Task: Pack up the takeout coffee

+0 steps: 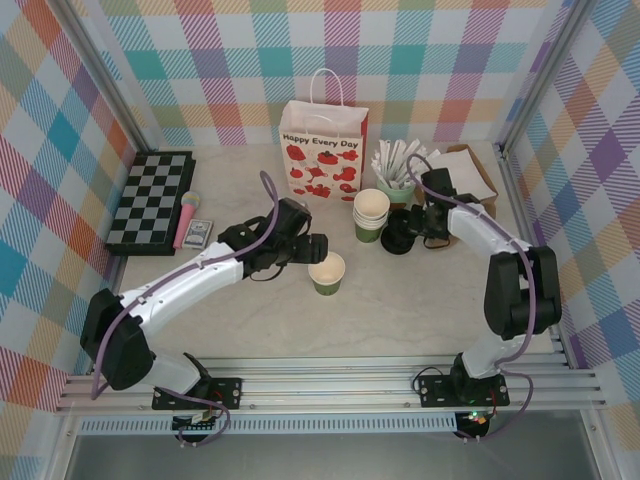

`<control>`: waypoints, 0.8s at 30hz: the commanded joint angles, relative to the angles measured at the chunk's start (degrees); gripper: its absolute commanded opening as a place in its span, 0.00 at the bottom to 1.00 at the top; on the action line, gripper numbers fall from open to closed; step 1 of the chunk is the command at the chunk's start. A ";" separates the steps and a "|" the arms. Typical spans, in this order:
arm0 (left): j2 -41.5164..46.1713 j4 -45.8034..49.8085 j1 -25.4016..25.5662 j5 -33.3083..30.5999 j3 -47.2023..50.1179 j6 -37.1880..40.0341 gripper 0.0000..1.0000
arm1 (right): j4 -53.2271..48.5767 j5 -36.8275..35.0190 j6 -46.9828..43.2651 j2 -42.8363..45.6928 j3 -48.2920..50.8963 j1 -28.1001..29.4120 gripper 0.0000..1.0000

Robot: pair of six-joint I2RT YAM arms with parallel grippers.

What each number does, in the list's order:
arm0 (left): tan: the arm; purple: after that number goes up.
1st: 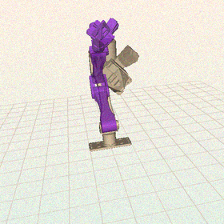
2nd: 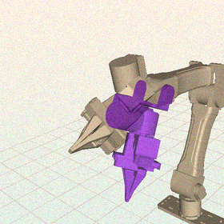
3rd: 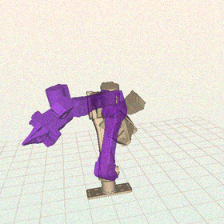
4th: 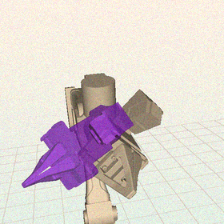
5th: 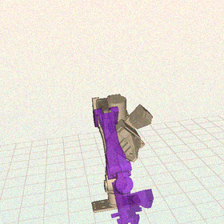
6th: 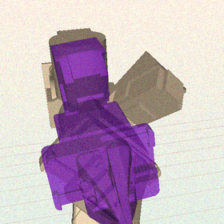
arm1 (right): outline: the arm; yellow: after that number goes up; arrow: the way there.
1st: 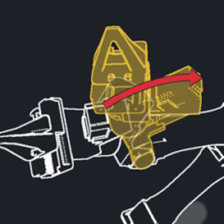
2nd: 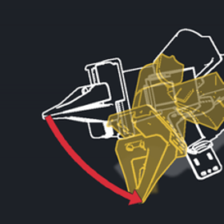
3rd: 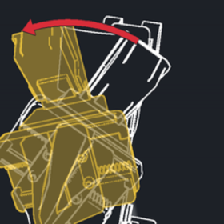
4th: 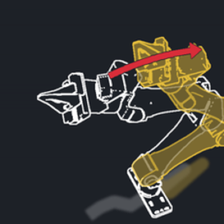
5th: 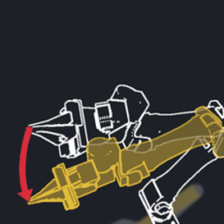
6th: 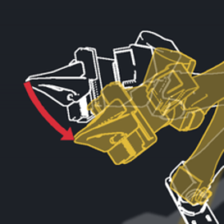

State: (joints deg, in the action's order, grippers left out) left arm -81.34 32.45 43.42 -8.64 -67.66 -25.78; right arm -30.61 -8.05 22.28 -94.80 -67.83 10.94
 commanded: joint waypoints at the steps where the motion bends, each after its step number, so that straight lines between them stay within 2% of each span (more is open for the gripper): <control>1: 2.18 -2.77 0.14 0.43 1.17 -0.04 0.87 | 0.24 -2.49 -4.33 2.95 1.82 0.60 0.12; 7: 0.79 -4.21 0.18 7.25 -0.98 1.45 0.88 | 5.19 -5.90 -13.90 11.90 7.70 4.91 0.08; 17: -7.10 0.09 1.39 14.72 -14.90 6.78 0.78 | 9.34 -8.59 -32.29 28.47 13.57 15.92 0.02; 24: -14.06 7.95 3.34 12.38 -26.32 11.57 0.72 | 6.95 -10.08 -38.64 28.68 8.53 22.41 0.00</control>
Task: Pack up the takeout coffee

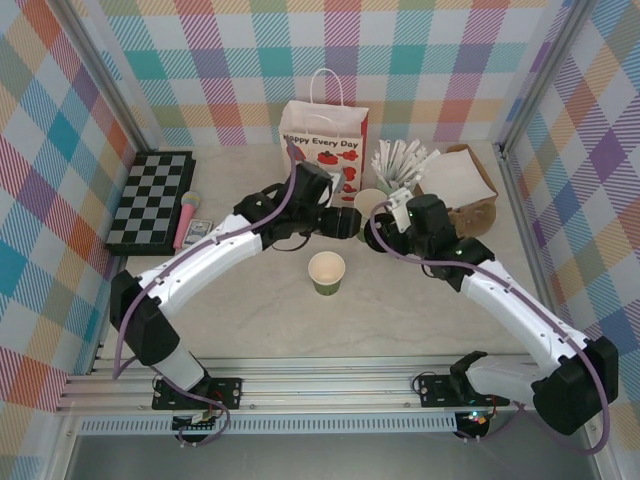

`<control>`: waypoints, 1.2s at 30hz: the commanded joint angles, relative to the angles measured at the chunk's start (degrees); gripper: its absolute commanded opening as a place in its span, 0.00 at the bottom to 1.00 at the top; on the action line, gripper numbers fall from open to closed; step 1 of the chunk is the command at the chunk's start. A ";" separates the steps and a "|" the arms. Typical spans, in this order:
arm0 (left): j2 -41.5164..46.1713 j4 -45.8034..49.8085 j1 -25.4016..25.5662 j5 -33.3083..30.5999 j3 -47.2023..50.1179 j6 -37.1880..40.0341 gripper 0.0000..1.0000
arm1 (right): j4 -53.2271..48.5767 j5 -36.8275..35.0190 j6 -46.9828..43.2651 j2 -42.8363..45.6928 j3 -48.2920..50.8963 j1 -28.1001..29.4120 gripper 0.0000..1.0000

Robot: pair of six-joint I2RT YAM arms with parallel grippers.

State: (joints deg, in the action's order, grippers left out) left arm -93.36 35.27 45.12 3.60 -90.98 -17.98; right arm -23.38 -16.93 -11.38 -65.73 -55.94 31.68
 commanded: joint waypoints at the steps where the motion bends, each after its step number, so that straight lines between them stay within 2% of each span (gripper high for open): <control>1: -2.67 5.69 1.80 -0.34 -3.92 4.21 0.71 | -0.43 -1.54 -5.17 -0.80 -3.99 2.26 0.00; 9: -6.64 8.85 2.16 -2.70 -8.81 7.28 0.57 | -1.27 -3.04 -5.33 -3.98 -7.70 5.98 0.00; 13: -7.17 8.11 2.16 -2.98 -9.04 7.43 0.42 | -2.37 -3.90 -4.99 -5.31 -8.89 6.80 0.00; 17: -8.36 7.89 2.16 -2.74 -9.63 7.51 0.21 | -3.60 -4.26 -3.79 -6.55 -9.95 7.40 0.00; 22: -9.21 7.24 2.22 -2.03 -9.93 6.85 0.05 | -4.16 -3.99 0.62 -6.35 -10.95 7.56 0.02; 24: -8.85 6.65 2.16 -3.79 -9.47 5.61 0.00 | -5.17 -5.93 8.63 -5.94 -12.57 7.38 0.20; 26: -8.06 5.34 2.16 -6.13 -8.25 3.97 0.00 | -8.41 -8.43 20.20 -5.51 -14.67 6.40 0.45; 27: -7.48 4.15 2.16 -7.02 -7.32 2.94 0.00 | -11.43 -9.14 27.23 -5.37 -15.88 5.59 0.51; 29: -6.15 1.54 2.17 -7.87 -5.32 1.01 0.00 | -16.44 -8.73 40.21 -4.96 -17.17 4.03 0.53; 31: -4.82 -1.24 2.16 -8.76 -3.09 -0.68 0.00 | -18.96 -7.86 49.39 -4.78 -17.24 4.00 0.53; 36: -1.57 -7.75 2.18 -11.36 2.07 -3.66 0.00 | -17.99 -3.67 57.82 -6.35 -16.72 4.07 0.49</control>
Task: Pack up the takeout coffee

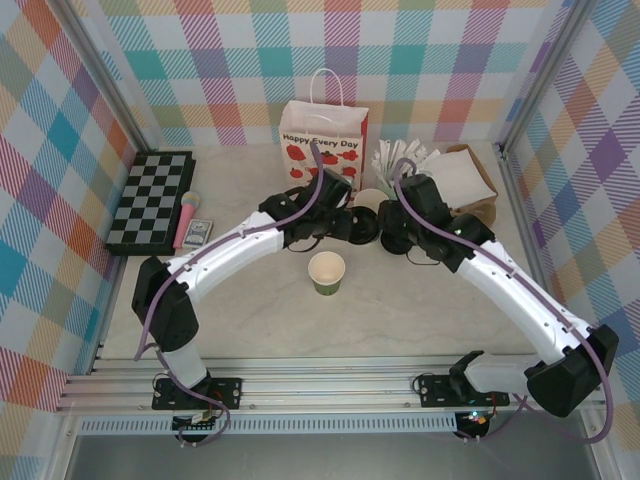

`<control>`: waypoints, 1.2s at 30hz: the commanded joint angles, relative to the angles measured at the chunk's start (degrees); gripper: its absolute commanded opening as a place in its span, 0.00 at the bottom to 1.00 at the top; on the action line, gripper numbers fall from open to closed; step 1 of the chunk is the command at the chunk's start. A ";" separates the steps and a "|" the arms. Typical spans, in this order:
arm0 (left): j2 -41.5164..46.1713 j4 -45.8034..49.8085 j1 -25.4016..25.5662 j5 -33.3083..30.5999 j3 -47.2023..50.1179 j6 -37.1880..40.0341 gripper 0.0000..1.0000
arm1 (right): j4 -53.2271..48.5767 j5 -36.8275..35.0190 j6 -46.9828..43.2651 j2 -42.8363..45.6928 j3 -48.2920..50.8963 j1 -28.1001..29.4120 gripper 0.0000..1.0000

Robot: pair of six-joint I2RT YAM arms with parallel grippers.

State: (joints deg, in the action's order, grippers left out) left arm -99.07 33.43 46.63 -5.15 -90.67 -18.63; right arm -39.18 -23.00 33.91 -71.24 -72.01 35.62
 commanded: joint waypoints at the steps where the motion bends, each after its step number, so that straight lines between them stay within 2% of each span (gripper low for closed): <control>1: 4.67 -6.88 0.70 -2.79 2.42 -3.38 0.00 | -1.54 3.58 13.40 -1.25 -0.44 0.16 0.49; 6: 6.34 -9.38 0.72 -3.50 4.48 -4.72 0.00 | 7.27 12.63 12.55 -1.39 3.08 0.16 0.53; 13: 6.16 -9.07 0.70 -4.49 4.34 -5.15 0.00 | 9.11 15.63 10.65 -1.73 3.90 0.24 0.53; 23: 6.78 -10.29 0.70 -3.29 5.37 -5.35 0.00 | 8.06 12.56 9.72 -3.81 3.28 0.86 0.24; 30: 7.89 -11.19 0.66 -1.81 6.89 -5.18 0.01 | 11.24 10.74 3.33 -2.86 3.62 0.95 0.02; 32: 8.57 -11.37 0.65 -1.41 7.25 -5.03 0.04 | 12.96 9.90 0.51 -1.89 4.19 0.95 0.00; 36: 10.74 -13.40 0.57 0.21 9.06 -4.91 0.16 | 16.23 6.83 -6.47 0.03 5.21 0.91 0.00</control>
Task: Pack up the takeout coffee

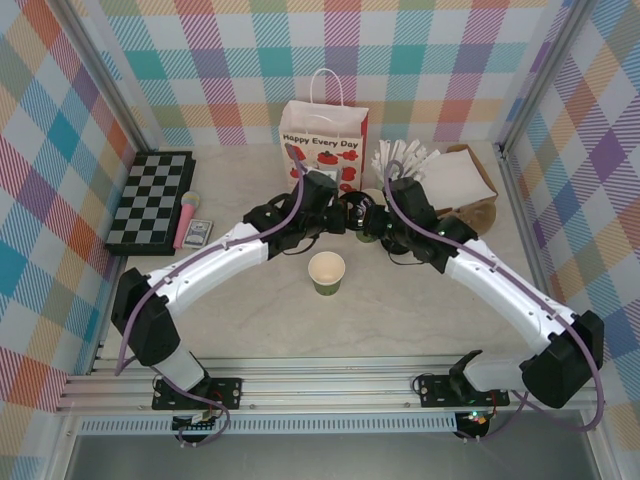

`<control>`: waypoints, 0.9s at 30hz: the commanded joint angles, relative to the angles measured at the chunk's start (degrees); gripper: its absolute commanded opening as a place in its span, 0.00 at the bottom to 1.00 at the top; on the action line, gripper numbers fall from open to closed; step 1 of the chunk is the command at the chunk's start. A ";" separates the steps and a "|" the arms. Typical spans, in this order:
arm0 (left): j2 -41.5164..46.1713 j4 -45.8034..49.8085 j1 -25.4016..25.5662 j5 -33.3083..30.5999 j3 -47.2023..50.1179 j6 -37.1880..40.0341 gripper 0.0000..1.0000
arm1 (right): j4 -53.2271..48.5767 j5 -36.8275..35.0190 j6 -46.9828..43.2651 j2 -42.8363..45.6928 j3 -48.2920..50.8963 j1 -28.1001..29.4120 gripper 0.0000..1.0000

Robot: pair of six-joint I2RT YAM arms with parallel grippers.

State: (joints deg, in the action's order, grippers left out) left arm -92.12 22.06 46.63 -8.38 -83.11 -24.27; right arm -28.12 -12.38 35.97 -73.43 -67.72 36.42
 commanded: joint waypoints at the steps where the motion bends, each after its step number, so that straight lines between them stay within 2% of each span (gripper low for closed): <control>1: 4.29 -2.41 0.50 3.85 1.90 0.72 0.19 | 5.68 -4.42 -10.40 2.47 1.00 0.05 0.00; 5: 6.84 -3.66 -0.49 6.49 3.24 0.23 0.36 | 8.75 -6.40 -20.08 3.31 1.22 -0.12 0.00; 10: 14.41 -9.44 -4.14 8.64 11.25 -5.77 0.65 | 12.10 -3.42 -35.15 5.11 1.63 -0.13 0.00; 13: 20.61 -11.16 -6.87 6.89 16.83 -9.81 0.82 | 12.78 -3.50 -44.19 5.46 1.62 -0.13 0.00; 15: 24.22 -10.45 -8.72 5.95 19.45 -11.72 0.99 | 14.95 -2.29 -49.92 5.95 2.36 -0.10 0.00; 20: 28.06 -6.67 -13.27 9.51 20.88 -14.07 1.00 | 30.10 11.90 -65.48 10.95 9.84 -0.03 0.00; 24: 29.34 -0.76 -17.14 14.54 18.55 -13.08 1.00 | 38.56 13.68 -78.15 11.03 12.77 0.63 0.00; 27: 28.64 9.94 -21.07 18.28 12.54 -9.30 1.00 | 45.65 18.34 -89.31 11.87 15.04 1.75 0.00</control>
State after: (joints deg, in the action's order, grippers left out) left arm -63.96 23.09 28.40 4.91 -65.65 -36.21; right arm 5.91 -0.75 -38.13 -62.94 -54.00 37.15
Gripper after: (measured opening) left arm 0.999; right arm 0.109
